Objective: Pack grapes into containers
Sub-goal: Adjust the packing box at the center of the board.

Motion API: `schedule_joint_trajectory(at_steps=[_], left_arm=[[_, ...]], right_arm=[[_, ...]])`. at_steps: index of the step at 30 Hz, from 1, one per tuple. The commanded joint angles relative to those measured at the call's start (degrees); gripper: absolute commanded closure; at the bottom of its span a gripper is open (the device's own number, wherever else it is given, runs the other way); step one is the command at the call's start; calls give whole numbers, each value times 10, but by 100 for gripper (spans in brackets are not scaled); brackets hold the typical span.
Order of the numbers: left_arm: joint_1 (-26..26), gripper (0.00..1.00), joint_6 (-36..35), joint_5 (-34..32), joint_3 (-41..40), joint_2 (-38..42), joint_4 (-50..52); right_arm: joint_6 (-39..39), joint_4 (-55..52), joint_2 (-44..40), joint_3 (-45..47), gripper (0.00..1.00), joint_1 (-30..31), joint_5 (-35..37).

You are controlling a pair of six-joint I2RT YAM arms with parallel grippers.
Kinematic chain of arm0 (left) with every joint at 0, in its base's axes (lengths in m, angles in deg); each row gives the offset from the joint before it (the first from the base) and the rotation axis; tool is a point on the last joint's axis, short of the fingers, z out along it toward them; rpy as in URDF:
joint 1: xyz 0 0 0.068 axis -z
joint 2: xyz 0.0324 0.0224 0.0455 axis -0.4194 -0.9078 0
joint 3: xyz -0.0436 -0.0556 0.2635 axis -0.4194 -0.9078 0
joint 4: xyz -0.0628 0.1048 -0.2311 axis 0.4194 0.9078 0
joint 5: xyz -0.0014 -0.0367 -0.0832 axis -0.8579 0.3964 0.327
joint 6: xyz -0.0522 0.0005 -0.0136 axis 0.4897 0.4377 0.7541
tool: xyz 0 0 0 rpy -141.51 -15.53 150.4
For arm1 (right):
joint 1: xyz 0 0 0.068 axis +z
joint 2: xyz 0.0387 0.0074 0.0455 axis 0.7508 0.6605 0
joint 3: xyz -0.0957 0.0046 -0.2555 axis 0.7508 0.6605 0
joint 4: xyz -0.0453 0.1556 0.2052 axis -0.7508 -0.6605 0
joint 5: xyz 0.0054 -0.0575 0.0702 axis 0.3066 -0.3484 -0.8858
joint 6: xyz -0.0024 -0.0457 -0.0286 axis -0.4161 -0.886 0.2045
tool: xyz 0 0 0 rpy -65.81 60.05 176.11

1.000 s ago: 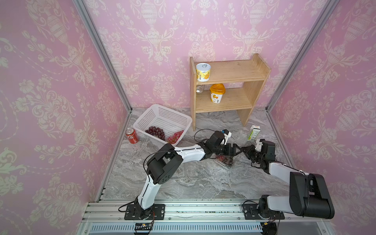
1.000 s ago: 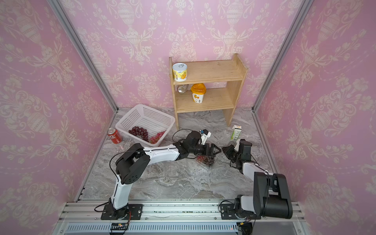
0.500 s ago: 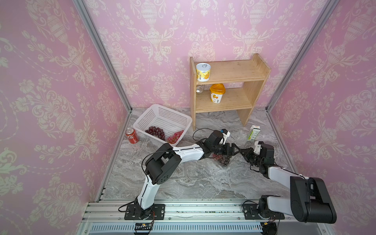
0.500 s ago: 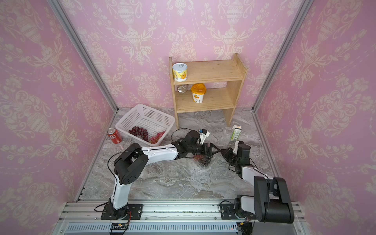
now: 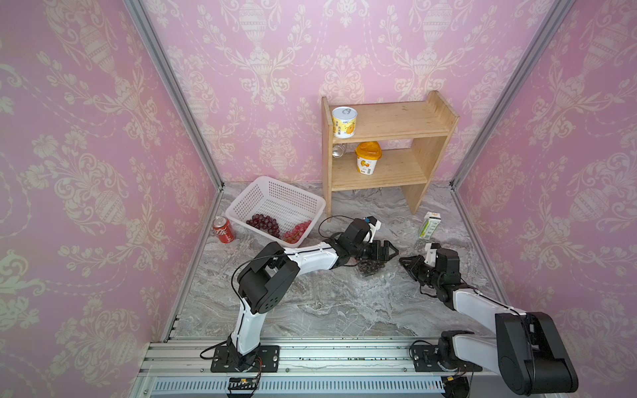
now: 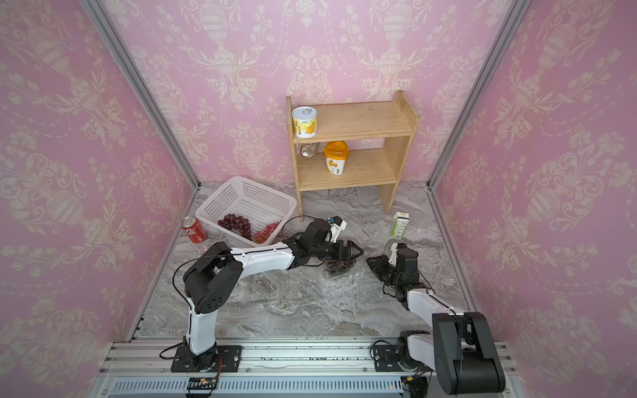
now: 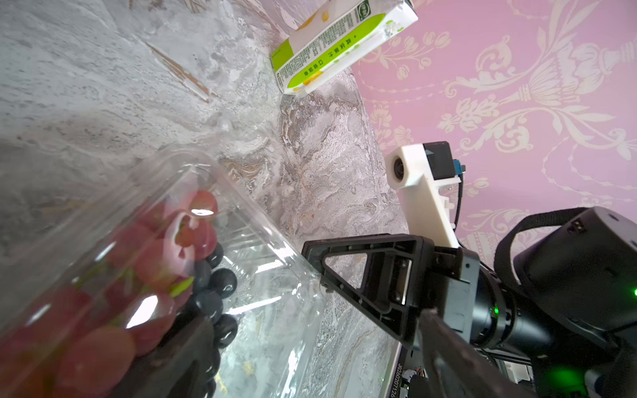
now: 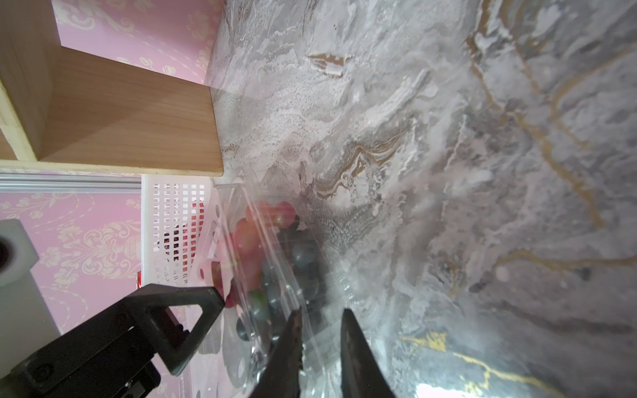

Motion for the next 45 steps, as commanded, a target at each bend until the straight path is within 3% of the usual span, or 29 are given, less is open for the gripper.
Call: schedule_joint_trajectory(at_steps=[1, 18, 28, 45], left_arm=[[-11, 6, -18, -23, -21, 11, 45], [-30, 6, -31, -28, -29, 24, 55], [-33, 6, -33, -30, -29, 29, 61], [-49, 6, -33, -25, -43, 29, 54]], right_arm=[[-9, -62, 14, 20, 77, 17, -8], [-46, -71, -87, 38, 70, 22, -68], [-51, -24, -7, 9, 72, 22, -80], [-72, -1, 31, -23, 77, 22, -110]])
